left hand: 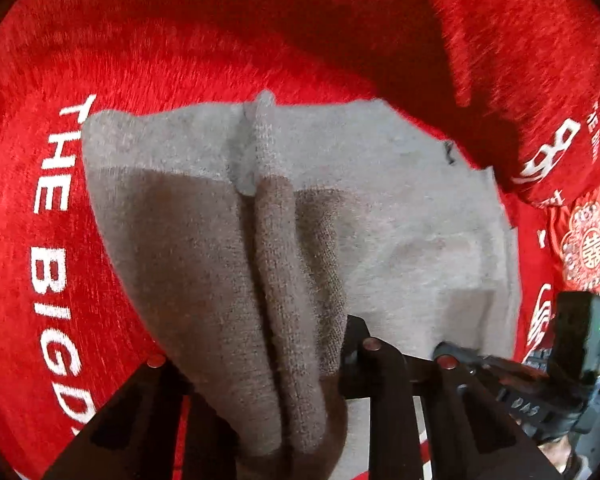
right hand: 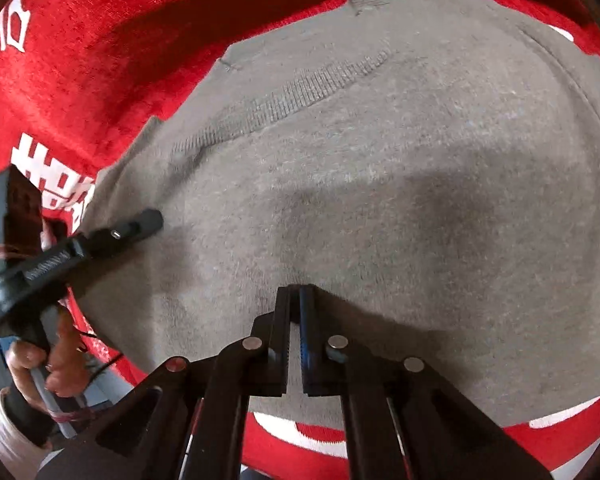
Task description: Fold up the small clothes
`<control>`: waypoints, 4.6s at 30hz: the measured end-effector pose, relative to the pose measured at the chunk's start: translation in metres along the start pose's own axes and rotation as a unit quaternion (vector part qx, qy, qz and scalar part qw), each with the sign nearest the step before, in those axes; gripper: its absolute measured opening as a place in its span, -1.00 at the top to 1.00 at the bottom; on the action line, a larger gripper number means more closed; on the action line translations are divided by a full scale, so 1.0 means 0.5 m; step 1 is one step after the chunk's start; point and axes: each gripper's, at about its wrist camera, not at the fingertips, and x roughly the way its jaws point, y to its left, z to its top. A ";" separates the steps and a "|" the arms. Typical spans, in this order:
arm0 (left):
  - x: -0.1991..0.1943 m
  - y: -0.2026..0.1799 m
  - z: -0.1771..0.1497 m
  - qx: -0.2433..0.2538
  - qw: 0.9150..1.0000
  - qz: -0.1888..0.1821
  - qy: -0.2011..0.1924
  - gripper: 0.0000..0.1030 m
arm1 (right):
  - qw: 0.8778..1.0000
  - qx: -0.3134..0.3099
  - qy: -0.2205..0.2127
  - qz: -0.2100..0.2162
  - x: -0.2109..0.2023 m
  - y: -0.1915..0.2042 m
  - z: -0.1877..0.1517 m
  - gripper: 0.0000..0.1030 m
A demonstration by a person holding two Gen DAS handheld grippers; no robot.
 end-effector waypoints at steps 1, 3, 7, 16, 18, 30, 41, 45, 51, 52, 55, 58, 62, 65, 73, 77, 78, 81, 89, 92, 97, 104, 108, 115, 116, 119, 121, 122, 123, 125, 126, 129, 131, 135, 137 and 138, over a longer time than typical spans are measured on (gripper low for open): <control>-0.010 -0.006 0.000 -0.001 1.000 -0.007 -0.005 0.54 | 1.000 0.002 0.002 0.006 -0.001 -0.010 -0.001 0.94; -0.044 -0.034 0.004 0.002 1.000 -0.019 -0.022 0.54 | 1.000 0.010 0.003 0.021 -0.019 -0.030 0.000 0.86; -0.097 -0.117 0.021 0.036 0.998 -0.031 -0.048 0.54 | 0.999 0.032 -0.009 0.036 -0.069 -0.094 -0.004 0.86; -0.055 -0.477 0.033 0.187 0.980 -0.012 -0.069 0.54 | 0.988 0.114 -0.068 0.077 -0.221 -0.296 -0.021 0.86; -0.001 -0.554 0.021 0.217 0.975 -0.002 -0.054 0.54 | 0.982 0.145 -0.073 0.099 -0.232 -0.356 -0.031 0.85; 0.176 -0.657 -0.040 0.265 0.960 0.085 -0.005 -0.07 | 0.961 0.215 -0.043 0.171 -0.185 -0.468 -0.061 0.83; 0.056 -0.649 -0.023 0.240 0.965 0.070 -0.078 -0.76 | 0.935 0.253 -0.074 0.236 -0.205 -0.516 -0.055 0.83; 0.022 -0.589 -0.013 0.206 0.972 0.081 -0.078 -0.76 | 0.901 0.302 -0.096 0.296 -0.210 -0.569 -0.060 0.82; 0.010 -0.463 -0.016 0.147 0.976 0.143 -0.066 -0.76 | 0.835 0.377 -0.117 0.384 -0.206 -0.641 -0.092 0.39; 0.014 -0.445 -0.017 0.136 0.978 0.148 -0.061 -0.76 | 0.830 0.379 -0.117 0.393 -0.203 -0.645 -0.092 0.29; 0.021 -0.388 -0.026 0.098 0.982 0.154 -0.038 -0.76 | 0.822 0.378 -0.111 0.411 -0.180 -0.660 -0.078 0.28; 0.034 -0.347 -0.035 0.071 0.985 0.155 -0.012 -0.76 | 0.815 0.382 -0.107 0.423 -0.189 -0.669 -0.080 0.28; 0.047 -0.312 -0.049 0.048 0.988 0.148 0.014 -0.76 | 0.813 0.383 -0.104 0.427 -0.198 -0.679 -0.085 -0.04; 0.048 -0.293 -0.055 0.040 0.989 0.145 0.019 -0.76 | 0.801 0.391 -0.115 0.439 -0.199 -0.660 -0.083 -0.19; 0.068 -0.276 -0.061 0.037 0.986 0.163 0.017 -0.76 | 0.943 0.211 -0.074 0.245 -0.269 -0.548 0.014 0.66; 0.062 -0.293 -0.063 0.051 0.984 0.168 -0.001 -0.76 | 0.980 0.080 -0.101 0.153 -0.345 -0.464 0.036 0.68; 0.062 -0.300 -0.066 0.059 0.984 0.166 -0.005 -0.76 | 0.983 0.066 -0.104 0.134 -0.353 -0.461 0.036 0.68; 0.077 -0.312 -0.071 0.075 0.983 0.170 -0.001 -0.76 | 0.990 0.073 -0.081 0.085 -0.325 -0.491 0.031 0.68; 0.098 -0.311 -0.103 0.097 0.979 0.177 0.007 -0.76 | 0.992 0.107 -0.063 0.014 -0.292 -0.546 -0.011 0.57; 0.086 -0.292 -0.115 0.088 0.979 0.185 0.014 -0.76 | 0.993 0.096 -0.061 -0.009 -0.325 -0.536 -0.014 0.50; 0.070 -0.283 -0.130 0.090 0.981 0.171 0.039 -0.76 | 0.993 0.060 -0.070 0.067 -0.399 -0.477 -0.047 0.39; 0.098 -0.286 -0.173 0.074 0.982 0.163 0.062 -0.76 | 1.000 0.002 0.007 0.001 -0.331 -0.424 -0.076 0.84; 0.130 -0.284 -0.195 0.083 0.980 0.169 0.069 -0.76 | 0.998 0.028 0.042 -0.035 -0.268 -0.473 -0.090 0.85; 0.128 -0.299 -0.258 0.119 0.972 0.189 0.068 -0.76 | 0.997 0.057 0.037 -0.030 -0.281 -0.510 -0.104 0.72; 0.123 -0.303 -0.277 0.120 0.972 0.192 0.067 -0.76 | 0.997 0.065 0.036 -0.031 -0.286 -0.513 -0.106 0.70; 0.106 -0.305 -0.289 0.123 0.971 0.197 0.062 -0.76 | 0.996 0.083 0.030 -0.030 -0.314 -0.537 -0.126 0.64; 0.105 -0.309 -0.295 0.128 0.970 0.199 0.060 -0.76 | 0.995 0.089 0.026 -0.042 -0.328 -0.538 -0.135 0.58; 0.105 -0.310 -0.298 0.131 0.969 0.200 0.060 -0.76 | 0.994 0.090 0.028 -0.050 -0.333 -0.540 -0.142 0.58; 0.104 -0.313 -0.302 0.136 0.968 0.203 0.059 -0.76 | 0.994 0.092 0.032 -0.058 -0.334 -0.542 -0.146 0.58; 0.102 -0.319 -0.301 0.141 0.967 0.205 0.055 -0.76 | 0.992 0.095 0.039 -0.072 -0.334 -0.537 -0.158 0.57; 0.099 -0.321 -0.303 0.143 0.967 0.204 0.050 -0.76 | 0.991 0.100 0.039 -0.082 -0.339 -0.540 -0.165 0.58; 0.089 -0.325 -0.309 0.149 0.967 0.203 0.043 -0.76 | 0.989 0.115 0.031 -0.092 -0.356 -0.547 -0.177 0.57; 0.082 -0.328 -0.311 0.155 0.966 0.206 0.037 -0.76 | 0.988 0.119 0.029 -0.098 -0.363 -0.552 -0.183 0.48; 0.065 -0.345 -0.313 0.162 0.965 0.203 0.024 -0.76 | 0.986 0.122 0.016 -0.111 -0.382 -0.551 -0.185 0.10; 0.043 -0.370 -0.335 0.163 0.965 0.203 0.021 -0.76 | 0.986 0.119 0.009 -0.114 -0.389 -0.547 -0.175 0.10; 0.039 -0.378 -0.334 0.162 0.966 0.202 0.020 -0.76 | 0.986 0.119 0.005 -0.113 -0.395 -0.548 -0.170 0.10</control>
